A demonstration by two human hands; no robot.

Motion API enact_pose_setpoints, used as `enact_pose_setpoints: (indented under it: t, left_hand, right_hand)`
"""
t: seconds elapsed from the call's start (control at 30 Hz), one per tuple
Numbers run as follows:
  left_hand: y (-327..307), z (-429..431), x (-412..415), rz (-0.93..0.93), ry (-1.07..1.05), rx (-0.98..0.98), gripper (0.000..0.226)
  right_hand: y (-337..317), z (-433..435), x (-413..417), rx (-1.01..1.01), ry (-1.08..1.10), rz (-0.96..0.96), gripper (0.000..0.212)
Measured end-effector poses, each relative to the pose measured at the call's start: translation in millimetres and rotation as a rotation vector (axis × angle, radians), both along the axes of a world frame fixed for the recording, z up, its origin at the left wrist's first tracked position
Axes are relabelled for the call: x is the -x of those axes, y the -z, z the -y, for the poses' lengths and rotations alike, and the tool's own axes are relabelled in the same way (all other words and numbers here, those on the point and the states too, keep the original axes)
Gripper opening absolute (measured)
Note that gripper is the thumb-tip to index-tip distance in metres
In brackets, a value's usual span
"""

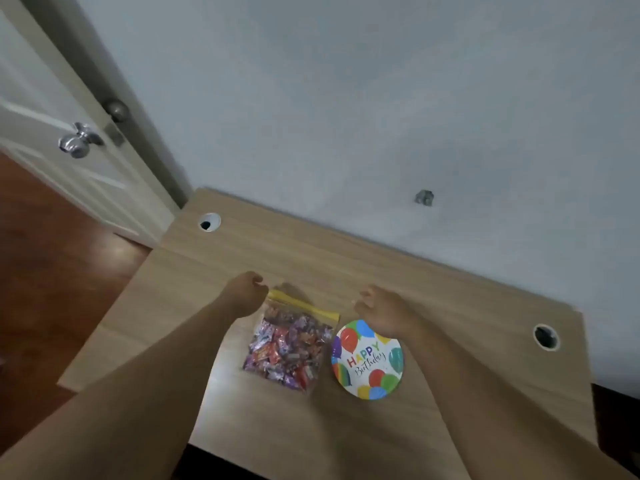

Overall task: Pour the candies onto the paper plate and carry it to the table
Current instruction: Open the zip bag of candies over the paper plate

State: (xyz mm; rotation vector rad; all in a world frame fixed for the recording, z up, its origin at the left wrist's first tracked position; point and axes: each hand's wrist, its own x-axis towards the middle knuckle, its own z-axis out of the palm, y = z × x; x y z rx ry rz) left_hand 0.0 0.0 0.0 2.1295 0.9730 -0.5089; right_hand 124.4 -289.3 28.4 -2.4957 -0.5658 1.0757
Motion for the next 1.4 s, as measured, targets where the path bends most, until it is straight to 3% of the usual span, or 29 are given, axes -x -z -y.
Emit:
enact_pose_setpoints:
  t: [0.2, 0.3, 0.4, 0.6, 0.77, 0.9, 1.17, 1.27, 1.3, 1.4]
  left_hand:
    - [56.1, 10.7, 24.1, -0.076, -0.196, 0.117, 0.057]
    - [76.6, 19.8, 29.9, -0.036, -0.173, 0.081, 0.051]
    - [93.6, 25.3, 36.9, 0.010, -0.231, 0.103, 0.060]
    - [85.9, 31.0, 47.7, 0.135, -0.261, 0.285, 0.014]
    - [62.2, 30.3, 60.4, 0.329, -0.143, 0.278, 0.013]
    - [40.9, 32.6, 73.0, 0.430, -0.085, 0.218, 0.004]
    - [16.5, 53.0, 102.3, 0.517, -0.169, 0.119, 0.028]
    - [2.4, 71.6, 113.1, 0.538, -0.312, 0.075, 0.020]
    - [-1.3, 78.6, 116.8, 0.515, -0.355, 0.115, 0.017]
    - [-14.5, 99.3, 126.4, 0.388, -0.398, 0.392, 0.039]
  right_hand:
    - [44.7, -28.5, 19.1, 0.008, -0.033, -0.101, 0.055]
    - [67.0, -39.7, 26.4, 0.003, -0.051, -0.140, 0.054]
    - [75.4, -49.1, 34.2, -0.007, -0.088, -0.140, 0.053]
    - [76.1, -58.1, 42.4, -0.045, -0.104, -0.103, 0.051]
    - [58.6, -58.0, 45.7, -0.068, -0.164, -0.030, 0.051]
    - [44.7, -51.8, 51.9, -0.089, -0.180, -0.020, 0.029]
    - [15.4, -40.0, 82.9, -0.136, -0.050, -0.030, 0.021]
    - [5.7, -36.0, 97.6, -0.138, 0.047, -0.060, 0.020]
    - [3.7, -34.9, 102.5, -0.141, 0.068, -0.063, 0.018]
    - [-0.6, -32.2, 118.3, -0.152, 0.118, -0.087, 0.019]
